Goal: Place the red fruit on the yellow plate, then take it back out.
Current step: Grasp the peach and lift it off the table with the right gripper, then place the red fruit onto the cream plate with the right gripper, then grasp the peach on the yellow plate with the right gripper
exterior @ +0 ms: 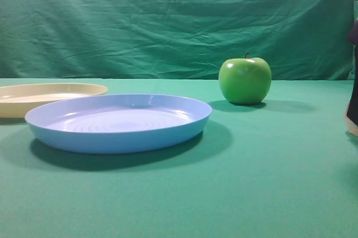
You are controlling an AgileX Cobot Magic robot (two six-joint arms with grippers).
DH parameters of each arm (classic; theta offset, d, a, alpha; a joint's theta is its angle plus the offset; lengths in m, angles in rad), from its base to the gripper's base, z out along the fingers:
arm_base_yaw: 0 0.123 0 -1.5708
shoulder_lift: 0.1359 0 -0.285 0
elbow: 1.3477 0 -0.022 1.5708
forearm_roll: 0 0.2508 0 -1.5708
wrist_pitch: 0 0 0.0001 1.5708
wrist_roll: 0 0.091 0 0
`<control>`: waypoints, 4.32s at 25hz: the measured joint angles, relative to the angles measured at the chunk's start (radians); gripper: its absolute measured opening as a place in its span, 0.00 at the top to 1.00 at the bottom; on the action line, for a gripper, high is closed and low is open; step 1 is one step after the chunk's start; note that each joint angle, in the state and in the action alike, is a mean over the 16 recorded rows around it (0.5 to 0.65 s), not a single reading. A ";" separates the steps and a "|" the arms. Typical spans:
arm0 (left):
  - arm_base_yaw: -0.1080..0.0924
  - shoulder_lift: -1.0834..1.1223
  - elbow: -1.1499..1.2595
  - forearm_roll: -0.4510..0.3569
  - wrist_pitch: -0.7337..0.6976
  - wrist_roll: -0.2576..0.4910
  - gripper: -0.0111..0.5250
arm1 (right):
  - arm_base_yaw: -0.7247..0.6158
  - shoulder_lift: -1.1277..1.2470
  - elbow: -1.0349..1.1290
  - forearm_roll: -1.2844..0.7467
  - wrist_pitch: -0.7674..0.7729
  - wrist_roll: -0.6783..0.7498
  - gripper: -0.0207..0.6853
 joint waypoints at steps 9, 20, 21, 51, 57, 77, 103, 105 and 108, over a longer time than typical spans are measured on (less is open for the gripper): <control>0.000 0.000 0.000 0.000 0.000 0.000 0.98 | 0.182 0.056 -0.367 0.038 0.067 -0.019 0.67; 0.000 0.000 0.000 0.000 0.000 0.000 0.98 | 0.463 0.390 -0.820 0.054 0.034 -0.081 0.67; 0.000 0.000 0.000 0.000 0.000 0.000 0.98 | 0.477 0.429 -0.854 0.055 0.033 -0.089 0.67; 0.000 0.000 0.000 0.000 0.000 0.000 0.98 | 0.423 0.525 -1.065 0.047 0.324 -0.091 0.68; 0.000 0.000 0.000 0.000 0.000 0.000 0.98 | 0.351 0.336 -1.057 -0.010 0.528 0.058 0.94; 0.000 0.000 0.000 0.000 0.000 0.000 0.98 | 0.290 -0.556 -0.322 -0.117 0.383 0.261 0.97; 0.000 0.000 0.000 0.000 0.000 0.000 0.98 | -0.002 -1.311 0.291 -0.416 0.141 0.549 0.97; 0.000 0.000 0.000 0.000 0.000 0.000 0.98 | -0.043 -1.357 0.360 -0.418 0.104 0.549 0.97; 0.000 0.000 0.000 0.000 0.000 0.000 0.98 | -0.087 -1.418 0.468 -0.422 0.052 0.550 0.97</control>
